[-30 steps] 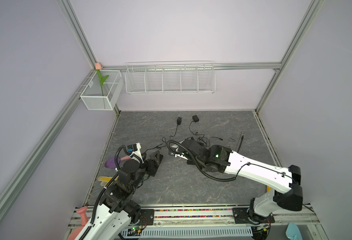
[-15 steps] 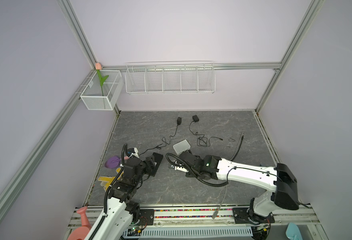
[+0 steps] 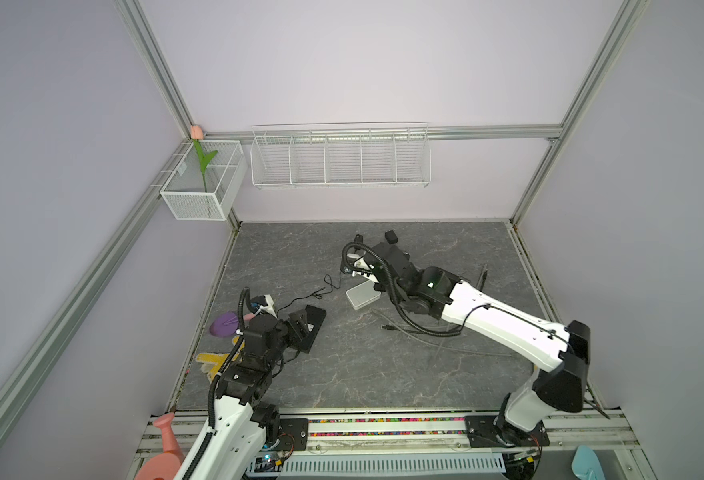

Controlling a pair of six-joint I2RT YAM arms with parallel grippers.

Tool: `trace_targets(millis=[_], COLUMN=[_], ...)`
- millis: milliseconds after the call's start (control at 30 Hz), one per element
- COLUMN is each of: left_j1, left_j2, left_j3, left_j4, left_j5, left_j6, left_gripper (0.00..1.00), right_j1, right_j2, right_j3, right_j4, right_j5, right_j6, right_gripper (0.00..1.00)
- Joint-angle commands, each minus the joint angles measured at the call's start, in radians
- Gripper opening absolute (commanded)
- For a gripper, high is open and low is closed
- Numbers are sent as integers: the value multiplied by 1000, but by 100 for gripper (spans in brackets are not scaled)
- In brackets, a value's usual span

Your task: Insert the plug into the switch port

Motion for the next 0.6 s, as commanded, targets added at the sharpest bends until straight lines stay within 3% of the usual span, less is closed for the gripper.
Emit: trace_targets(millis=[0, 100, 233, 400, 567], left_j1=[11, 15, 19, 35, 49], left_j2=[3, 18, 24, -8, 1], left_j3=[-5, -22, -39, -53, -63], left_j4=[10, 36, 42, 7, 23], left_j5=[-12, -6, 0, -17, 6], left_j6=[8, 3, 3, 17, 3], left_gripper=[76, 76, 76, 76, 76], right_j1=[29, 68, 146, 199, 205], right_j2=[-14, 14, 123, 228, 244], right_j3=[-43, -193, -308, -413, -487], right_j4=[45, 106, 124, 211, 305], right_j5=[24, -46, -148, -171, -225], right_j6=[-84, -23, 157, 341, 380], right_gripper=[6, 6, 6, 6, 6])
